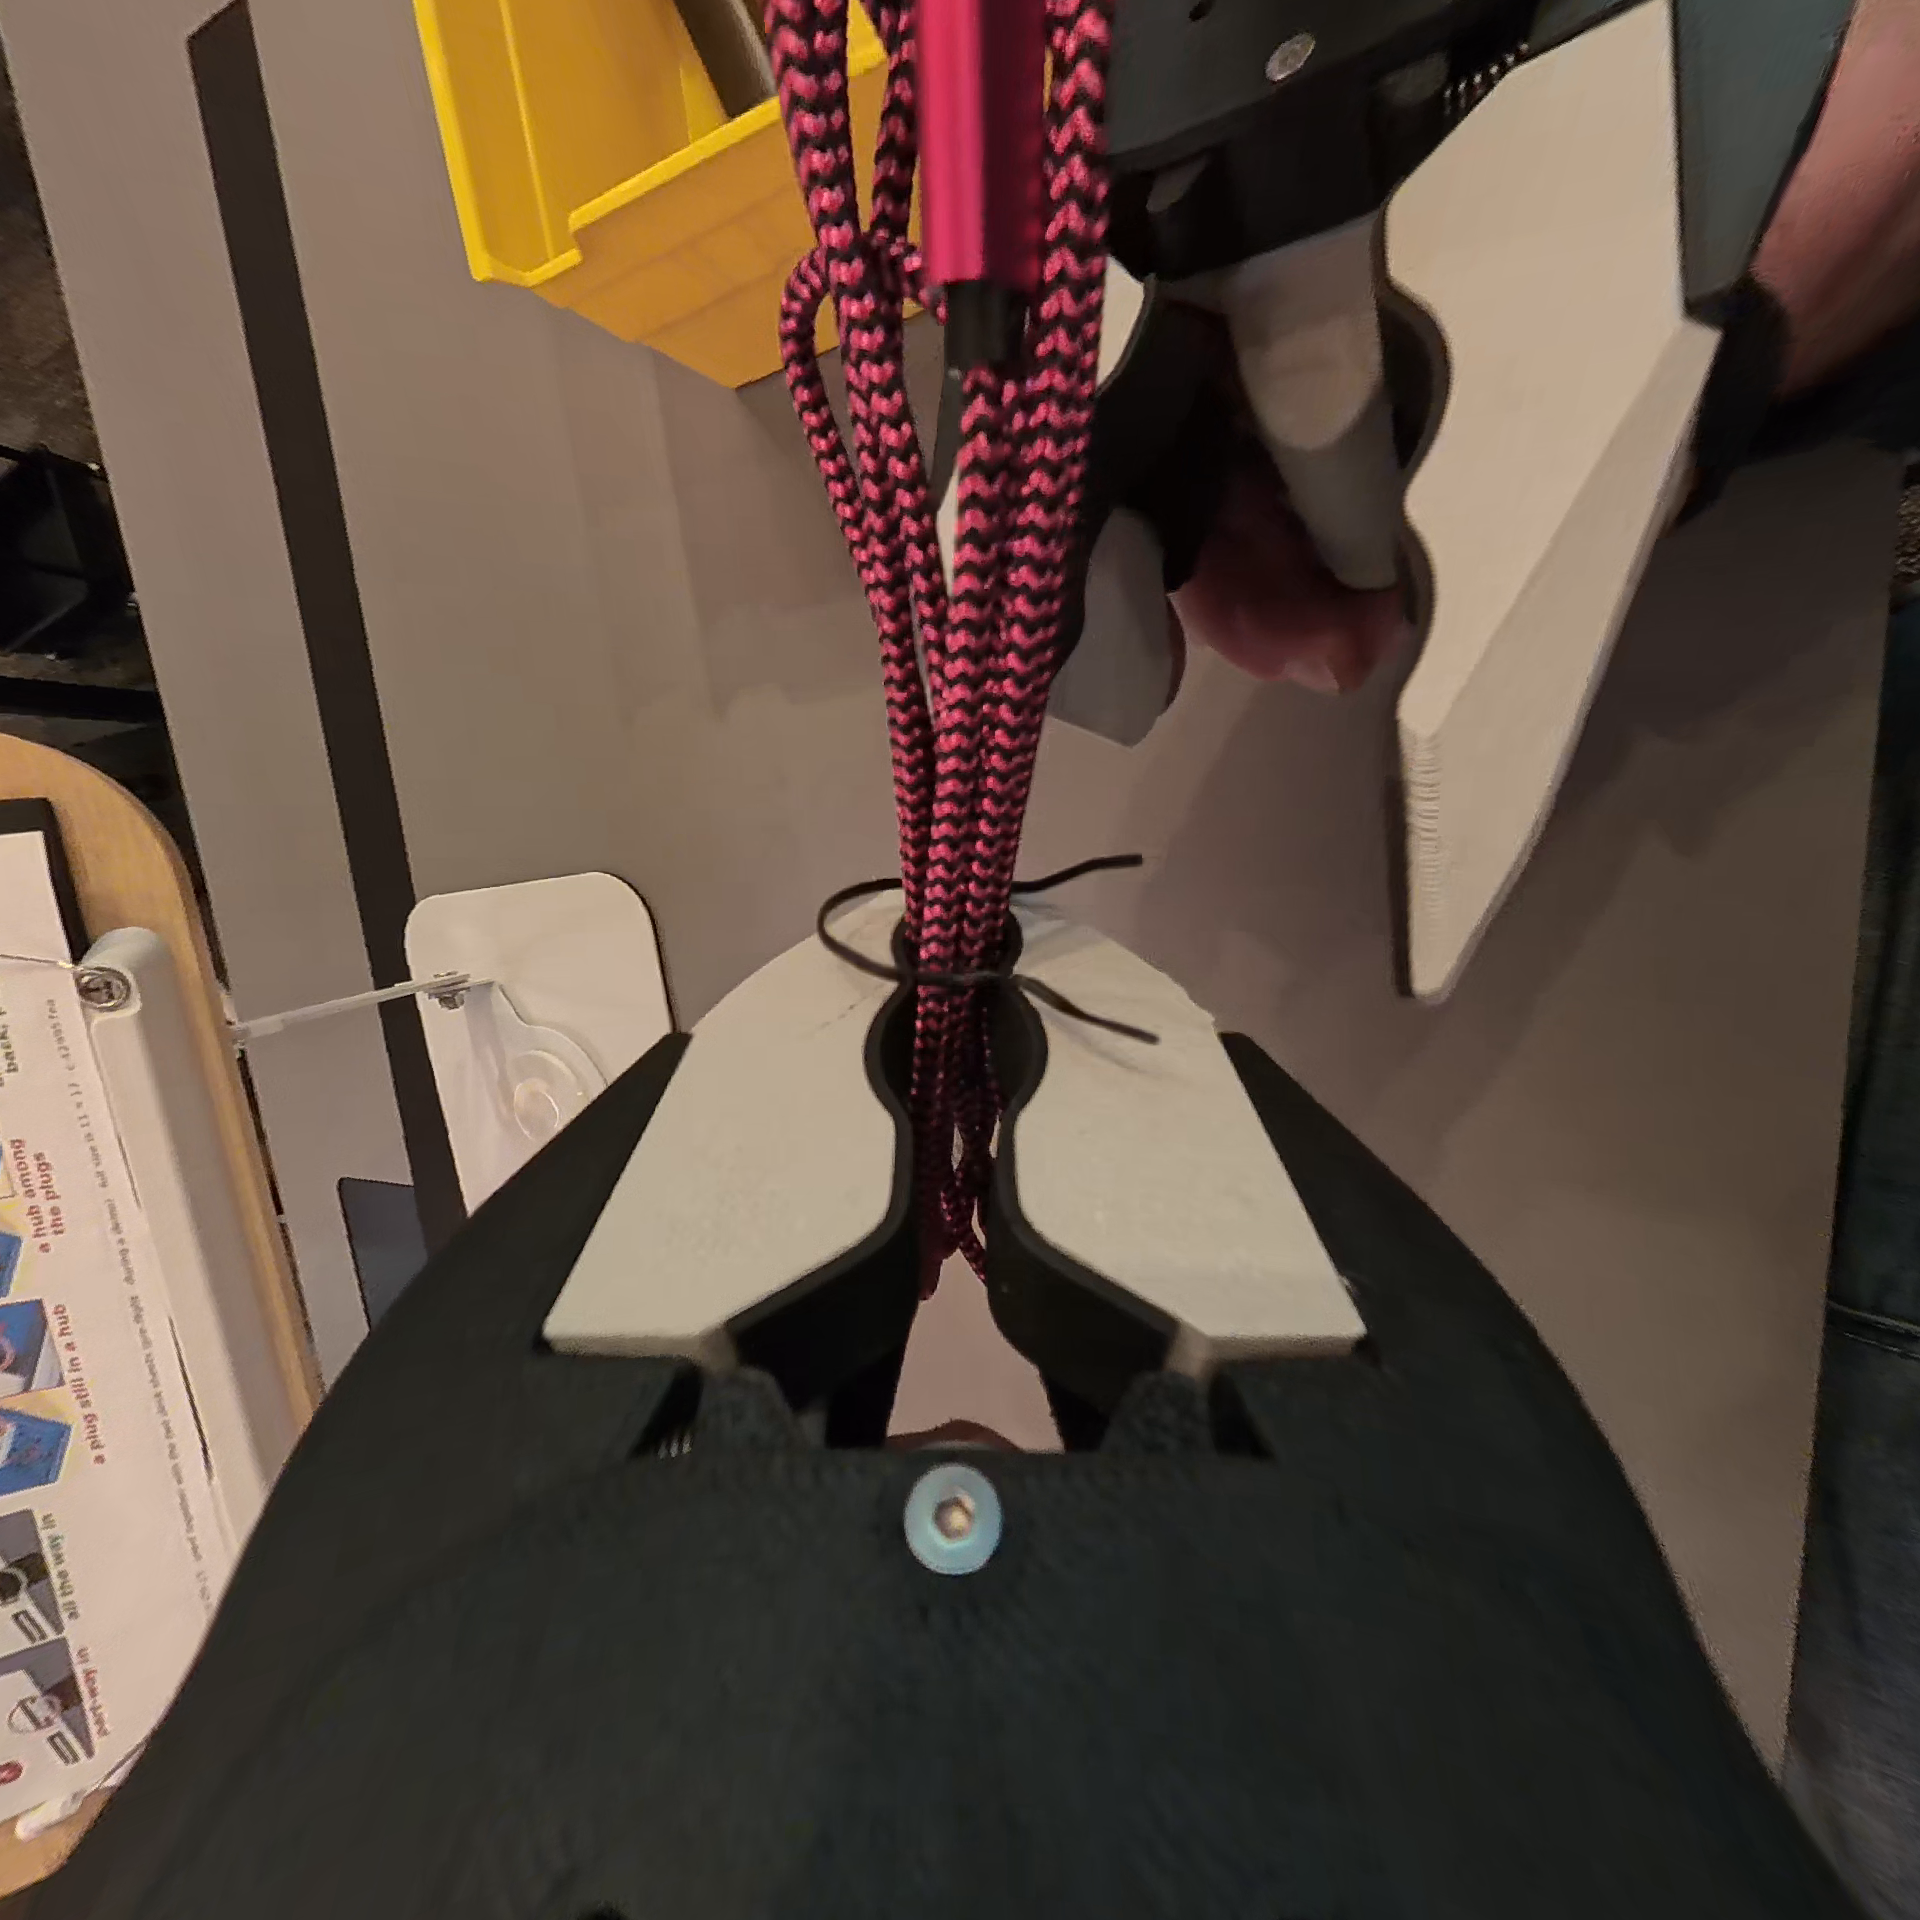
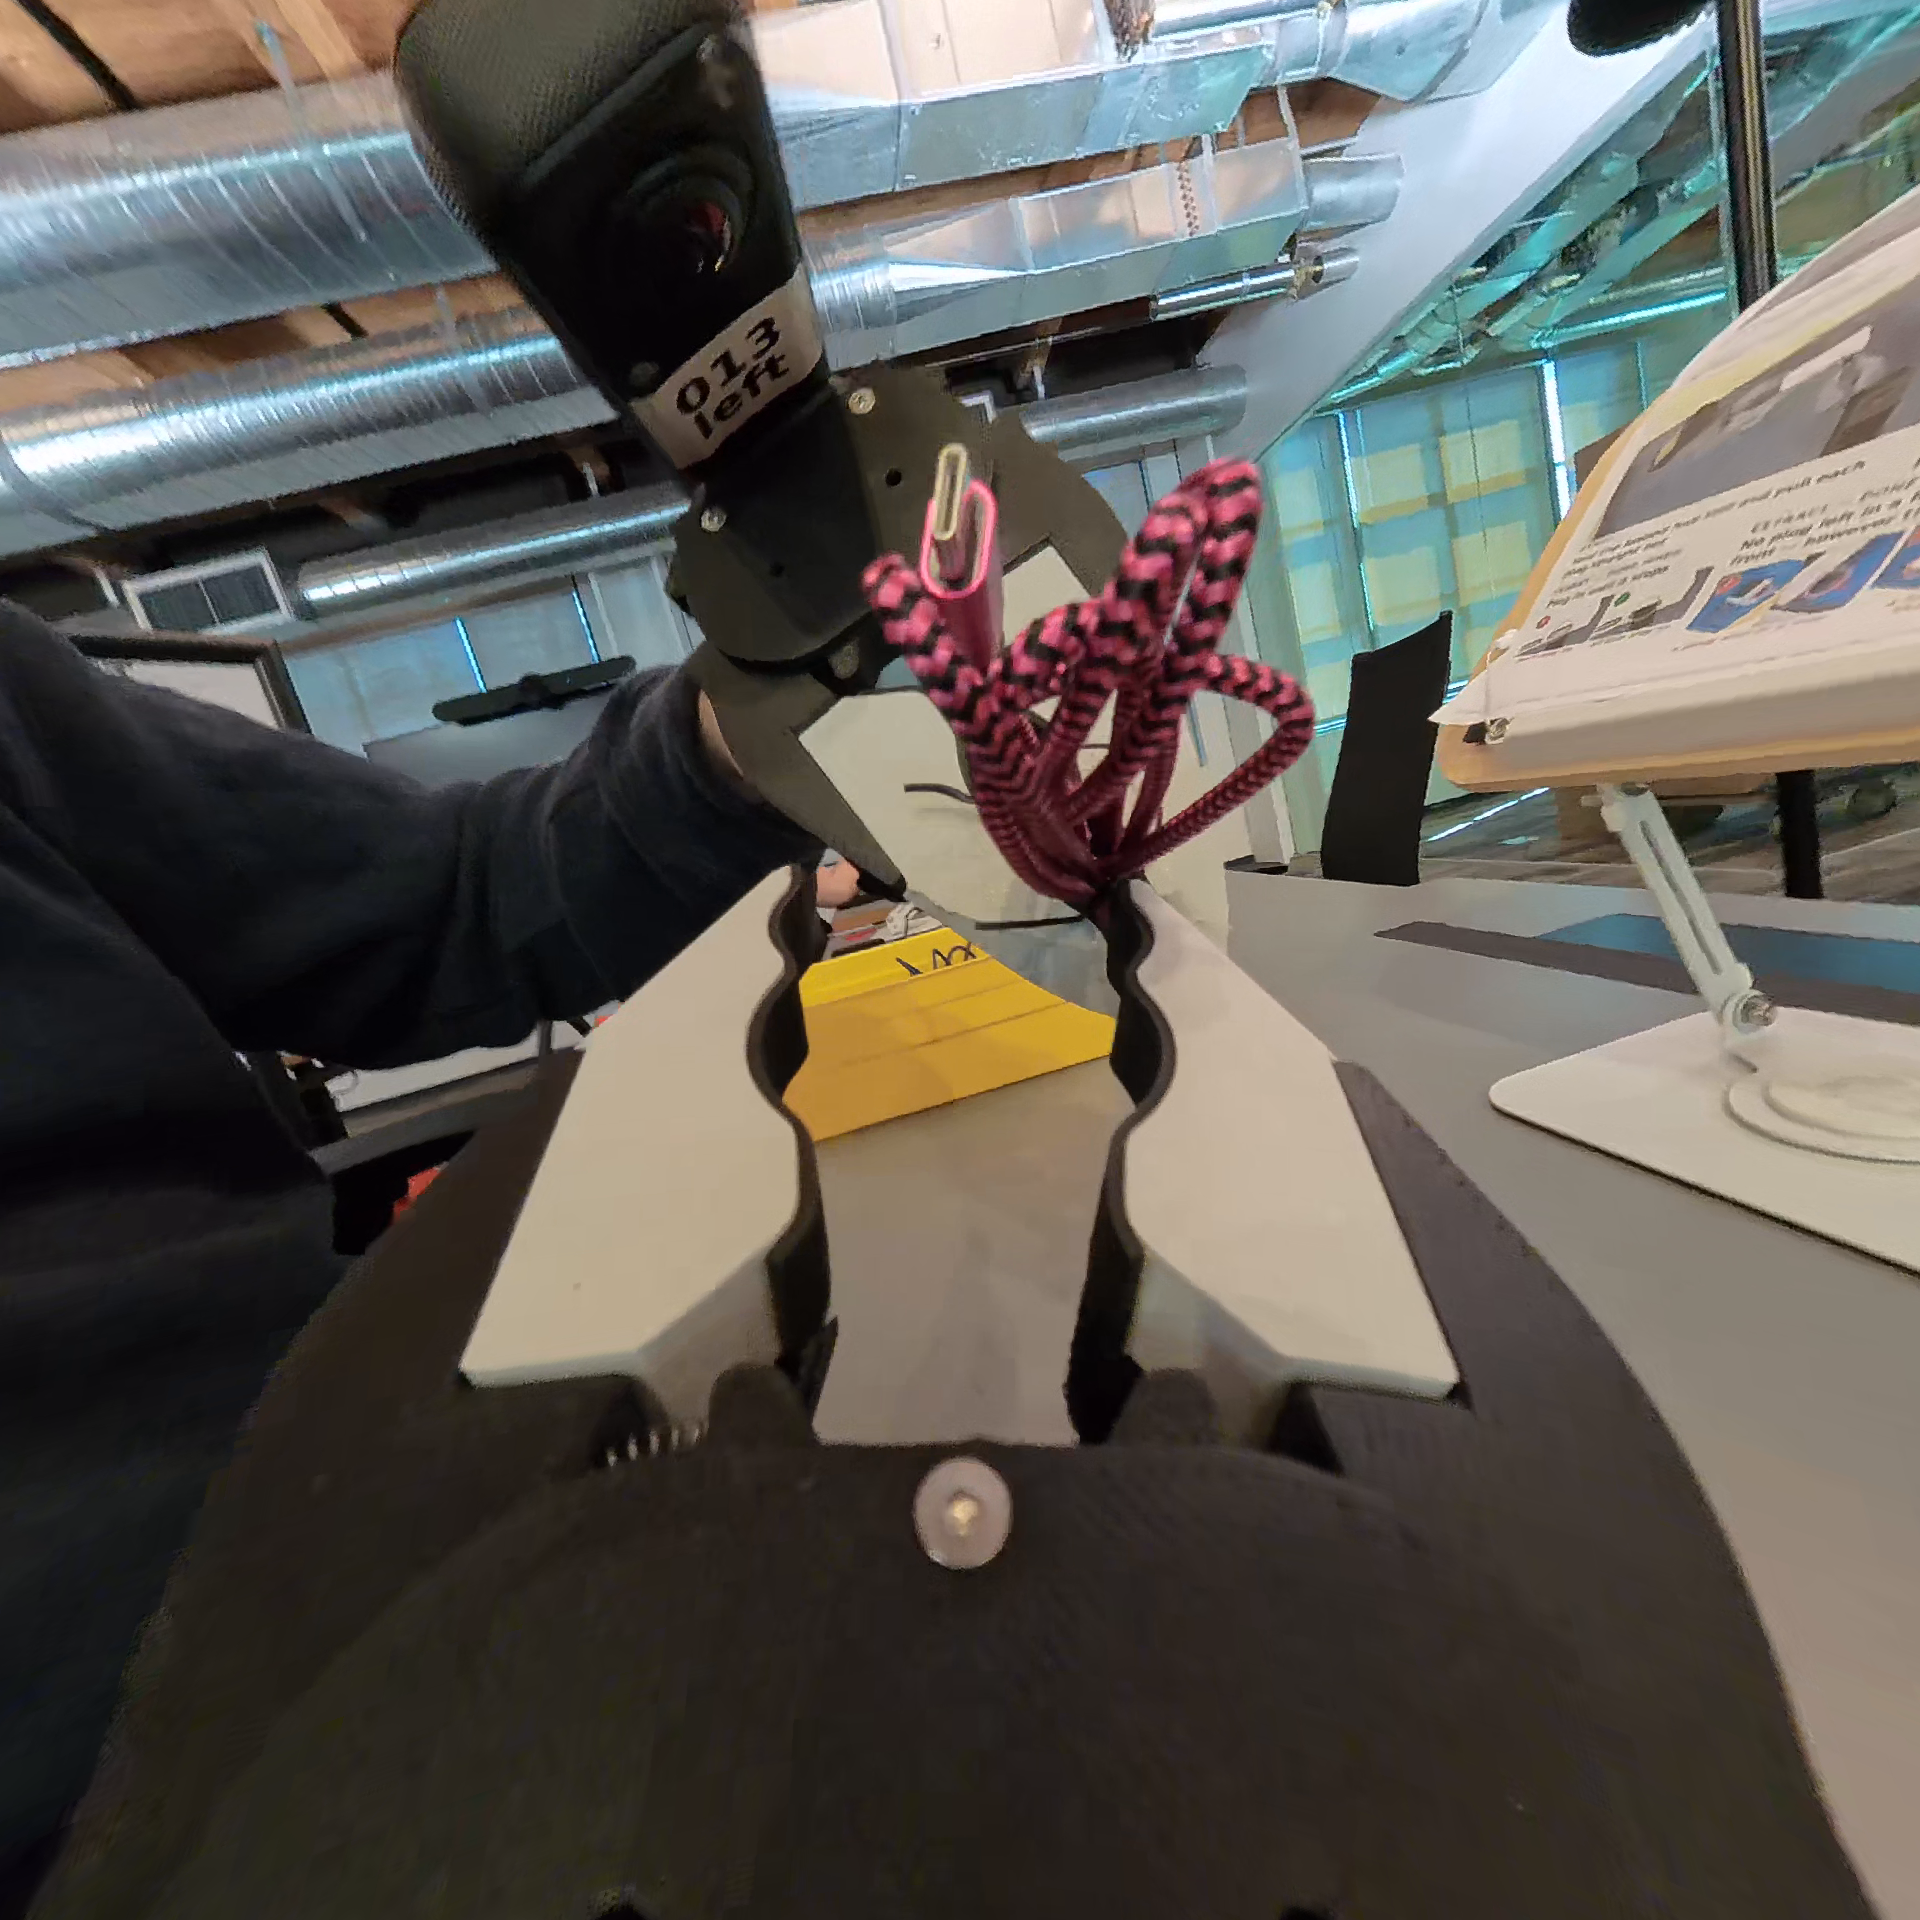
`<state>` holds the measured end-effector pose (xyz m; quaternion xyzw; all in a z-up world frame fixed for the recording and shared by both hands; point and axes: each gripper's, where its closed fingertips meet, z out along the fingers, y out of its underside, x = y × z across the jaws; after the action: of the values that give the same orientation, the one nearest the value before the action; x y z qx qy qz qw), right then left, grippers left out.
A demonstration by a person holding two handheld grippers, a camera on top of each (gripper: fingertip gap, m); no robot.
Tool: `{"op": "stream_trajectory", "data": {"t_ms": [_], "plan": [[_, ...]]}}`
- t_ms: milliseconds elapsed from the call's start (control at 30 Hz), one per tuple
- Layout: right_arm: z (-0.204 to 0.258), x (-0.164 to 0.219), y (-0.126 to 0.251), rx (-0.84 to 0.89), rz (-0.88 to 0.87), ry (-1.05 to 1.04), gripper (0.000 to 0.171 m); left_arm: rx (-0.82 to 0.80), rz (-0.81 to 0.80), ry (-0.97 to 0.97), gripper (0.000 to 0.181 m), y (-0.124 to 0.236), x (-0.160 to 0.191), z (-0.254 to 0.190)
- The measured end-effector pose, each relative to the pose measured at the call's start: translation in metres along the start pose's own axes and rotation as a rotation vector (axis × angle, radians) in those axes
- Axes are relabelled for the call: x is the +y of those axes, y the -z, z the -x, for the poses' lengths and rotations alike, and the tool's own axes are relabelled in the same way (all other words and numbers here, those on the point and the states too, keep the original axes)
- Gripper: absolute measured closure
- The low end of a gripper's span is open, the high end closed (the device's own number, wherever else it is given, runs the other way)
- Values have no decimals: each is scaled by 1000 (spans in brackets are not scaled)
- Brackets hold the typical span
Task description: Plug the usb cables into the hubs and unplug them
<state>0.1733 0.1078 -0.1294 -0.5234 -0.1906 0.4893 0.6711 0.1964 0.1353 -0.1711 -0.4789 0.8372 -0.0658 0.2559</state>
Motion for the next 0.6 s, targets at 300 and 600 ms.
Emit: {"op": "stream_trajectory", "data": {"t_ms": [300, 600], "plan": [[-11, -4, -3, 56, -3, -182, 123, -79, 39, -22, 174, -2, 5, 7], [-15, -6, -6, 99, -18, -276, 116, -157, 75, -39, 174, -5, 8, 14]]}}
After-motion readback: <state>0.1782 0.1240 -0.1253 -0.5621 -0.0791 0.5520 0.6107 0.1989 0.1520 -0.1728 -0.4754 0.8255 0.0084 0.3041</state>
